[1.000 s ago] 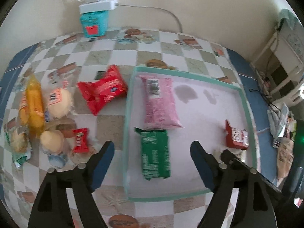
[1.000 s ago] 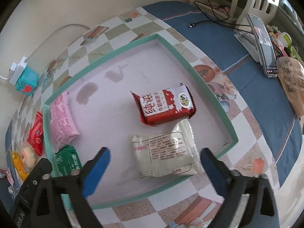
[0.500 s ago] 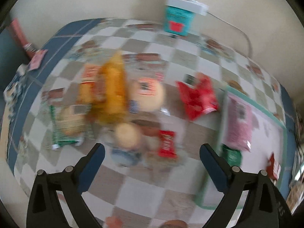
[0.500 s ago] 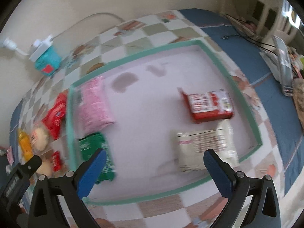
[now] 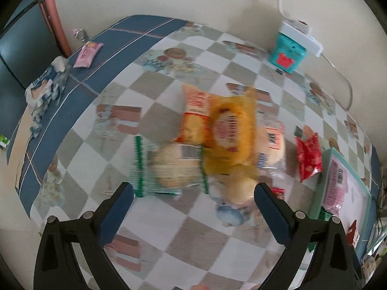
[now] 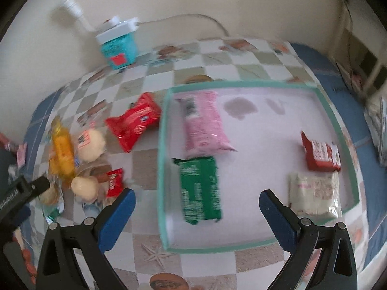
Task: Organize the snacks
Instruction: 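Open both tools to release the bread pack and green pack in the tray, then move both tools back over the snack pile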
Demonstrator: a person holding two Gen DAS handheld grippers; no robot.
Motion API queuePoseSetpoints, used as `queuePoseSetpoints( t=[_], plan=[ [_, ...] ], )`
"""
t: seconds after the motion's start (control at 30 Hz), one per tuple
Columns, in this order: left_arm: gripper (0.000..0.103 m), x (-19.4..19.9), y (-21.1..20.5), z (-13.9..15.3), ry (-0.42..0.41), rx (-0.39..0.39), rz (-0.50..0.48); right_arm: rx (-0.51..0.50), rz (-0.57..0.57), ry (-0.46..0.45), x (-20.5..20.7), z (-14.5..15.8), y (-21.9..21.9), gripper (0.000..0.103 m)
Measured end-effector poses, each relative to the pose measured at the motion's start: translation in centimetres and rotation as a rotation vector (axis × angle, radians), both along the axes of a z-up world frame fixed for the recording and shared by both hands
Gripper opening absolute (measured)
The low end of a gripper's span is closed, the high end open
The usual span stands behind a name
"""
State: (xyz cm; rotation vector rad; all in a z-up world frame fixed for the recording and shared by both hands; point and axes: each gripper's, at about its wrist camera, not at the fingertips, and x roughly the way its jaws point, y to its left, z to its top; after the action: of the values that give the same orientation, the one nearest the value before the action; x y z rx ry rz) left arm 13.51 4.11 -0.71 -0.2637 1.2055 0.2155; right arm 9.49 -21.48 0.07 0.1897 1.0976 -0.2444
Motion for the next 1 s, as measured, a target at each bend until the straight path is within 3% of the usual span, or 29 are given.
queuePoseSetpoints(
  t=[0.33,0.5,1.0],
  plan=[
    [0.1,-1.6,6.3,-0.3,-0.007,-0.002,0.138,0.086,0.141,-0.05,0.7,-0.6,4.7,0.103],
    [0.1,-2.2,8.8,-0.4,-0.02,-0.042,0.207,0.137,0.165,-0.062,1.2,-1.1,5.8,0.103],
    [0.1,-1.4,10.0,-2.2,-0.025,-0.135,0.237,0.053,0.292,-0.034,3.1,-3.2,9.6,0.103]
  ],
)
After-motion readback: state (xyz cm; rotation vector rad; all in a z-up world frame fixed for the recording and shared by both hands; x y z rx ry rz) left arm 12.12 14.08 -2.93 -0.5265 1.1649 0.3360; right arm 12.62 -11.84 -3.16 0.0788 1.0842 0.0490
